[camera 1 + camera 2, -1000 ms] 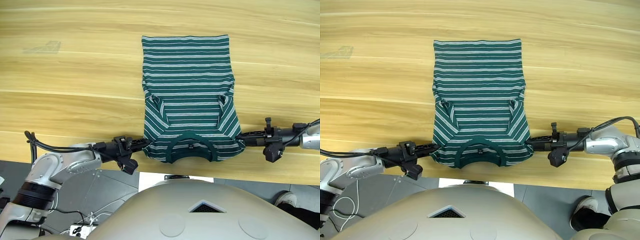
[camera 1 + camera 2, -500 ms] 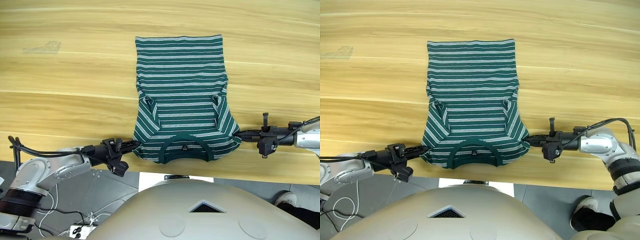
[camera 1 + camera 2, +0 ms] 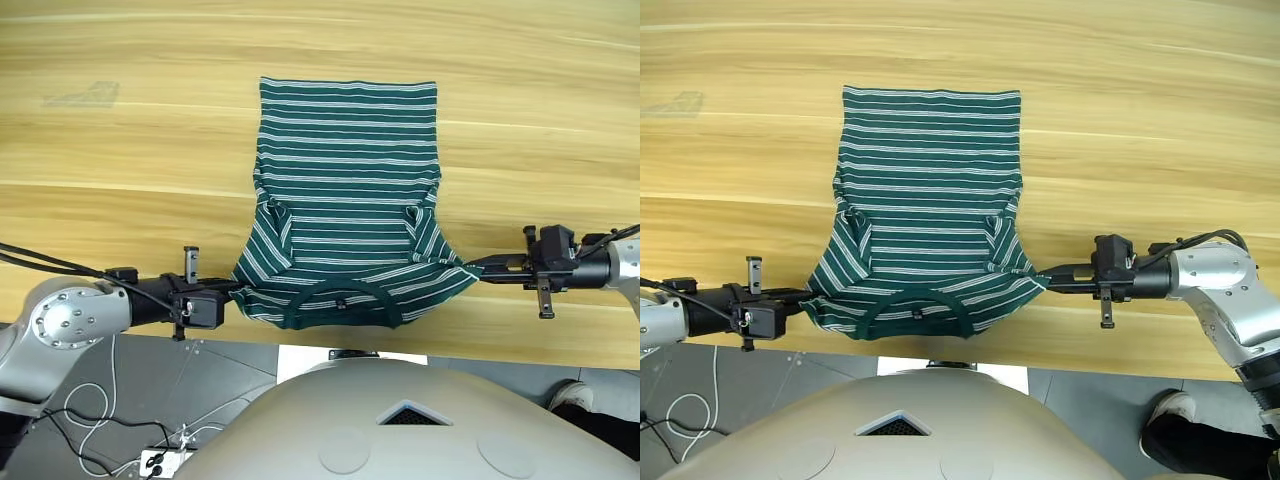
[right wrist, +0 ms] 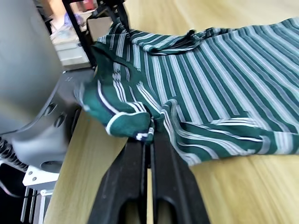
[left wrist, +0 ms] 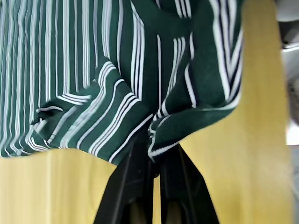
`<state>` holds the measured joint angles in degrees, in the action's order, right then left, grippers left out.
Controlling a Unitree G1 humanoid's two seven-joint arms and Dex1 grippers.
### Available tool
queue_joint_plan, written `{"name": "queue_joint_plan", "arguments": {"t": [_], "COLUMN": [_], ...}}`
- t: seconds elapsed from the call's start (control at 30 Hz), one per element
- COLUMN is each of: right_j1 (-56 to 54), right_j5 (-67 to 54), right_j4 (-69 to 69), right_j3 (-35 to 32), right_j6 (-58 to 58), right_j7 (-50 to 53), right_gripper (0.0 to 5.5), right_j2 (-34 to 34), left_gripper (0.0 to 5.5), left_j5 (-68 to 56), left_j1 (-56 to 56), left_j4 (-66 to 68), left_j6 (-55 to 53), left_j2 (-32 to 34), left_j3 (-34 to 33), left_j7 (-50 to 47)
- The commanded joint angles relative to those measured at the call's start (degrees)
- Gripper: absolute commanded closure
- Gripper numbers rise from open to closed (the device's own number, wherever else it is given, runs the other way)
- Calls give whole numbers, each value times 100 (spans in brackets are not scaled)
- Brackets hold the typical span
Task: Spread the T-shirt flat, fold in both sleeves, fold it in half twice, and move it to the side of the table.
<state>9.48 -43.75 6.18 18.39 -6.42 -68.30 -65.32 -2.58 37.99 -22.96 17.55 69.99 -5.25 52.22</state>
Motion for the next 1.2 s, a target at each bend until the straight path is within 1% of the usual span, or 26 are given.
{"name": "queue_joint_plan", "arguments": {"t": [0.03,0.13,0.27,0.4,0.47,0.53,0.6,0.63,0.73,0.83,0.93,1.03,1.2], "right_j1": [392,802,1291,1849,1883,1505,666,169,-1399,-2522,-3247,-3928,-4637], "right_j5": [146,-67,-295,-364,-423,-275,149,425,1590,2289,2787,3260,3737], "right_j4": [300,612,985,1369,1466,1339,938,689,-347,-1284,-2220,-3347,-4888], "right_j3": [-439,-920,-1571,-2120,-2352,-2426,-2247,-2090,-1528,-1154,-832,-589,-632], "right_j6": [216,431,712,1019,1209,1221,1106,1059,608,309,94,-229,-919], "right_j7": [-72,-68,-129,-414,-539,-463,-209,-23,561,782,621,616,974], "right_gripper": [550,550,550,550,550,550,550,550,550,550,550,550,550], "right_j2": [163,260,396,357,355,551,925,1176,2063,2717,3088,3520,4096], "left_gripper": [550,550,550,550,550,550,550,550,550,550,550,550,550], "left_j5": [-592,-1187,-1483,-1807,-1913,-1921,-1959,-1886,-1115,-625,-56,410,605], "left_j1": [794,1105,1459,1677,1588,1257,410,-213,-2243,-3544,-4353,-4891,-5265], "left_j4": [-625,-1153,-1454,-1801,-1763,-1557,-1273,-1076,-190,637,1521,2490,3605], "left_j6": [-368,-673,-922,-1190,-1328,-1427,-1650,-1762,-1889,-1950,-1956,-1865,-1591], "left_j2": [-132,-362,-649,-927,-963,-948,-935,-1001,-1537,-2038,-2371,-2619,-2820], "left_j3": [-834,-1280,-1692,-2060,-2121,-2037,-1689,-1393,-346,318,826,1193,1205], "left_j7": [575,950,1415,1788,1920,1944,1716,1508,729,316,10,-217,-512]}}
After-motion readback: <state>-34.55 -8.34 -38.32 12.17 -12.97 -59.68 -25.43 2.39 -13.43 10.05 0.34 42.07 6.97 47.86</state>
